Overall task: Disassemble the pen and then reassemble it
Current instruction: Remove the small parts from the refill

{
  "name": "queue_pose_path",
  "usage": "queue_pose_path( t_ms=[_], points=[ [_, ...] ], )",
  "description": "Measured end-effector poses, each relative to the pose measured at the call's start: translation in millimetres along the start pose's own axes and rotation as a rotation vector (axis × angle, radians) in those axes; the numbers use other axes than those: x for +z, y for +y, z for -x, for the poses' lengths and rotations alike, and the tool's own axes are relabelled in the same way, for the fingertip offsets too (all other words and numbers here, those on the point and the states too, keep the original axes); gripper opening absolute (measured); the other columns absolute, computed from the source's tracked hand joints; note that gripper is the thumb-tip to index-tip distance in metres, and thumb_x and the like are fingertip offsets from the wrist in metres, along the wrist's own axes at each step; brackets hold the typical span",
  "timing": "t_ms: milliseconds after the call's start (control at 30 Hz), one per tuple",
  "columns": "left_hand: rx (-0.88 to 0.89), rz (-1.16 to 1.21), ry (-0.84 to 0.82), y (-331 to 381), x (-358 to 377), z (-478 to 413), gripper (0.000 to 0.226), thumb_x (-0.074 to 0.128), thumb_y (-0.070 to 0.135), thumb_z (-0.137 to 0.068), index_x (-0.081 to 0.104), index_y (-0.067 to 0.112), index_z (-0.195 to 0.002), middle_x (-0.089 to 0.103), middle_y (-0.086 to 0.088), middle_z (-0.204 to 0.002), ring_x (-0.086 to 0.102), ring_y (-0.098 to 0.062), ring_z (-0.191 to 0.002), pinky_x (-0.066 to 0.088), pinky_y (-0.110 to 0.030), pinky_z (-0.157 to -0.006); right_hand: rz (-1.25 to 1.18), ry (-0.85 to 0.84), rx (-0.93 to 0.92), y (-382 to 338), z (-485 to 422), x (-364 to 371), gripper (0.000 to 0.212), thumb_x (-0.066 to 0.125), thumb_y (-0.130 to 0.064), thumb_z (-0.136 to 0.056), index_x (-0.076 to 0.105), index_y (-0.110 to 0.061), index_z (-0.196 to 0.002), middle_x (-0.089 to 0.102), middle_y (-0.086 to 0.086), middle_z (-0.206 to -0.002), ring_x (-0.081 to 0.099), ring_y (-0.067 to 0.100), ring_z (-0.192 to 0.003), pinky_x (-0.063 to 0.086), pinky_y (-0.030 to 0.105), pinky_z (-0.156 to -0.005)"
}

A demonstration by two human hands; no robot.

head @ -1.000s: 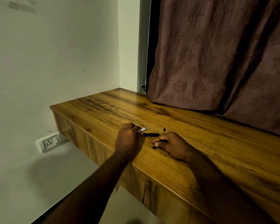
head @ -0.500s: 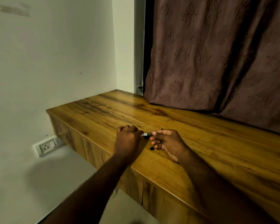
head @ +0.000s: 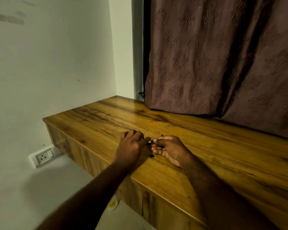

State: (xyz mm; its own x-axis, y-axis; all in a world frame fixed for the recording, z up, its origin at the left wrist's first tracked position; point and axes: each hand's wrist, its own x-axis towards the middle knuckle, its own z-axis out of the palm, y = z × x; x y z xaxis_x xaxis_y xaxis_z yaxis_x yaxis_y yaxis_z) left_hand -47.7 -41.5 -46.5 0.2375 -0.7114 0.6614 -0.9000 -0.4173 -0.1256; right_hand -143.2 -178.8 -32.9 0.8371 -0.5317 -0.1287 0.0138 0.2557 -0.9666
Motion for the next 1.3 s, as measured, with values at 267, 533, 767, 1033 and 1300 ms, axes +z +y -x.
queue_pose_path(
  t_ms=[267, 533, 767, 1033, 1300],
  points=[
    [-0.015, 0.025, -0.007, -0.5, 2.8, -0.4, 0.043, 0.037, 0.020, -0.079, 0.069, 0.021, -0.108, 0.065, -0.005, -0.091, 0.057, -0.027, -0.081, 0.045, -0.038, -0.064, -0.012, -0.019, 0.021, 0.1, -1.8, -3.1, 0.015, 0.058, 0.001, -0.089, 0.063, 0.012, -0.097, 0.065, 0.019, -0.074, 0.065, 0.018, -0.056, 0.055, 0.023, -0.053],
    [-0.077, 0.079, -0.148, -0.8, 1.0, -0.6, 0.045, 0.034, 0.033, -0.082, 0.066, 0.021, -0.112, 0.065, -0.002, -0.098, 0.054, -0.025, -0.092, 0.042, -0.039, -0.071, -0.028, -0.031, 0.018, 0.7, -1.9, -5.0, 0.018, 0.058, 0.000, -0.089, 0.063, 0.013, -0.100, 0.067, 0.019, -0.078, 0.065, 0.017, -0.057, 0.055, 0.023, -0.053],
    [-0.127, 0.120, -0.116, -4.9, 5.6, 0.0, 0.041, 0.037, 0.031, -0.085, 0.065, 0.021, -0.113, 0.067, -0.002, -0.097, 0.054, -0.026, -0.090, 0.043, -0.038, -0.070, -0.068, -0.057, 0.028, -0.1, -4.5, -7.1, 0.023, 0.055, -0.006, -0.093, 0.063, 0.012, -0.104, 0.068, 0.017, -0.078, 0.066, 0.019, -0.060, 0.056, 0.024, -0.056],
    [-0.157, 0.134, -0.078, -5.8, 8.3, 1.0, 0.039, 0.039, 0.031, -0.085, 0.066, 0.022, -0.111, 0.067, -0.001, -0.094, 0.054, -0.026, -0.087, 0.041, -0.037, -0.069, -0.048, -0.092, 0.008, -0.2, -2.2, -9.0, 0.023, 0.061, -0.007, -0.089, 0.064, 0.010, -0.105, 0.069, 0.016, -0.077, 0.066, 0.018, -0.061, 0.054, 0.024, -0.056],
    [-0.161, 0.161, -0.066, -4.6, 6.7, 1.9, 0.042, 0.036, 0.032, -0.085, 0.065, 0.021, -0.113, 0.067, -0.001, -0.095, 0.054, -0.026, -0.088, 0.043, -0.038, -0.070, 0.019, -0.068, -0.041, 2.2, -0.6, -6.1, 0.016, 0.064, -0.005, -0.088, 0.065, 0.007, -0.098, 0.068, 0.015, -0.075, 0.063, 0.015, -0.057, 0.053, 0.022, -0.051]
  ],
)
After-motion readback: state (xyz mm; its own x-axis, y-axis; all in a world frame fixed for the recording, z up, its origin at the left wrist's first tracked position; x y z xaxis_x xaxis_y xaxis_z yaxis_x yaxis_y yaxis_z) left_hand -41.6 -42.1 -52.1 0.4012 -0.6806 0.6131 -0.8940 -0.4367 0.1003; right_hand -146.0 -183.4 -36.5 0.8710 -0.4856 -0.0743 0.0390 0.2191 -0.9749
